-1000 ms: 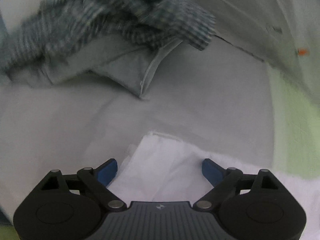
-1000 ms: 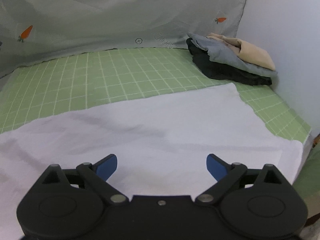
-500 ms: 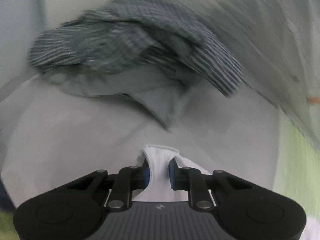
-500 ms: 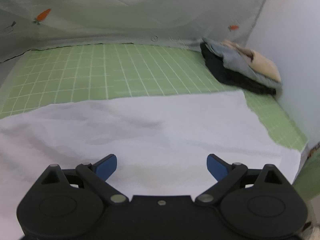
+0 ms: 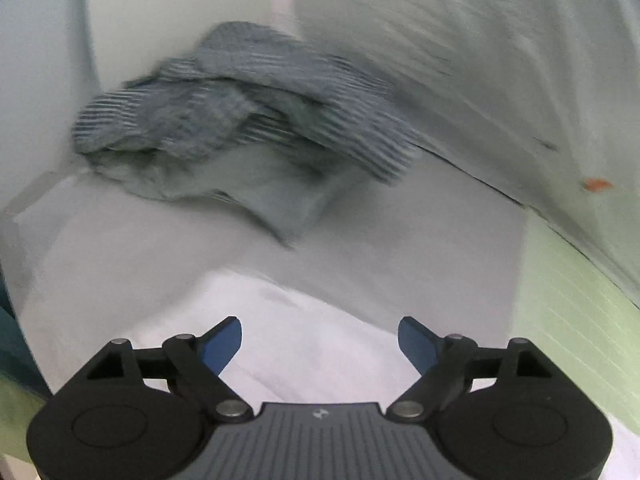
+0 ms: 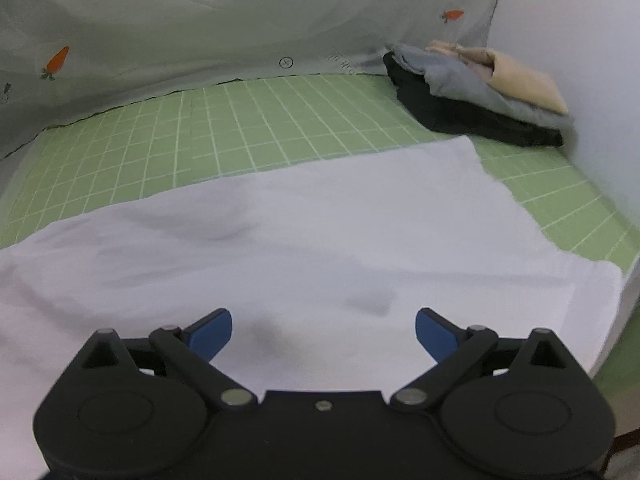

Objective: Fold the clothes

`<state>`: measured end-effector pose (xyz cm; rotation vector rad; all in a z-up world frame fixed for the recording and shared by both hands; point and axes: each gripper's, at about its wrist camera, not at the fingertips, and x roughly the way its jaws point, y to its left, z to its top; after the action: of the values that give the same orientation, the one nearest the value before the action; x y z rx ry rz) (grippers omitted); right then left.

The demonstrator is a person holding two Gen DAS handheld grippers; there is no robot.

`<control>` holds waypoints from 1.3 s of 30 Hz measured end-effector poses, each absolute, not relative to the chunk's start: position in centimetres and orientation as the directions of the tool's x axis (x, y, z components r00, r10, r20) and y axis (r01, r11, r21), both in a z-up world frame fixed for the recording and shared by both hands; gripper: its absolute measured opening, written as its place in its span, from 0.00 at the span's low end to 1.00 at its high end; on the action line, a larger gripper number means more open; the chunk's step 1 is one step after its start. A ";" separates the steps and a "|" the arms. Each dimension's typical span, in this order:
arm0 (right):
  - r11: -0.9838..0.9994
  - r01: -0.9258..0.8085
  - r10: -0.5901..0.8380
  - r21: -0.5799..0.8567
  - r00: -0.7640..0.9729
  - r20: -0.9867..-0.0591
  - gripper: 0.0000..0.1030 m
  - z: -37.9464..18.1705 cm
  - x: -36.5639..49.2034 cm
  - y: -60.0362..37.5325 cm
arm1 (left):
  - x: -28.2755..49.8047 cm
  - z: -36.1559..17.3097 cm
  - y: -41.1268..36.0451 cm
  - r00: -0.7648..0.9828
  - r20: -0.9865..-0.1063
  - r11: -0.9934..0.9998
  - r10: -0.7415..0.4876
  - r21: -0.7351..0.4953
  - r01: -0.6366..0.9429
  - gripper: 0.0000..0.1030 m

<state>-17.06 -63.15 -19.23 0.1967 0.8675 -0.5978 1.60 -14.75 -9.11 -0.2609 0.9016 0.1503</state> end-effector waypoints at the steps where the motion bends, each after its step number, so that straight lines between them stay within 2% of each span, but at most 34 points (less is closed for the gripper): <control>1: 0.831 0.552 -0.394 -0.065 0.504 -0.769 0.98 -19.5 -17.1 -63.8 | 1.2 -9.3 -16.5 0.600 -0.800 0.965 -0.010 -0.165 -0.202 0.85; 9: 0.903 0.429 -0.252 0.018 0.564 -0.786 0.99 -21.0 -16.1 -69.0 | -1.3 -12.9 -31.2 0.431 -0.885 0.984 -0.177 -0.156 0.083 0.86; 13: 0.933 0.358 -0.198 0.032 0.588 -0.784 0.99 -21.8 -14.3 -71.4 | -1.9 -15.0 -37.0 0.378 -0.911 0.977 -0.162 -0.095 0.189 0.86; 17: 0.960 0.278 -0.149 0.032 0.605 -0.782 1.00 -22.6 -12.0 -73.7 | -1.3 -16.4 -40.6 0.358 -0.923 0.980 -0.140 -0.077 0.184 0.86; 26: 0.980 0.197 -0.116 0.019 0.648 -0.752 1.00 -24.2 -5.1 -77.8 | 2.6 -18.2 -45.0 0.313 -0.950 0.994 -0.009 0.027 0.109 1.00; 32: 0.988 0.153 -0.083 0.032 0.684 -0.725 1.00 -24.3 -3.0 -79.0 | 3.6 -18.5 -45.6 0.283 -0.959 0.993 0.008 0.041 0.109 1.00; 35: 0.977 0.206 -0.103 0.059 0.692 -0.714 1.00 -23.6 -3.6 -80.0 | 4.0 -18.6 -45.5 0.266 -0.964 0.993 0.002 0.033 0.113 1.00; 39: 0.937 0.346 -0.212 0.048 0.672 -0.709 1.00 -22.4 -6.3 -82.6 | 4.8 -18.7 -45.3 0.241 -0.971 0.993 -0.004 0.024 0.114 1.00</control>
<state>-6.35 -82.65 -22.41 0.1844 0.7724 -0.3164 4.78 -45.27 -18.70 0.0964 1.3259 -0.0812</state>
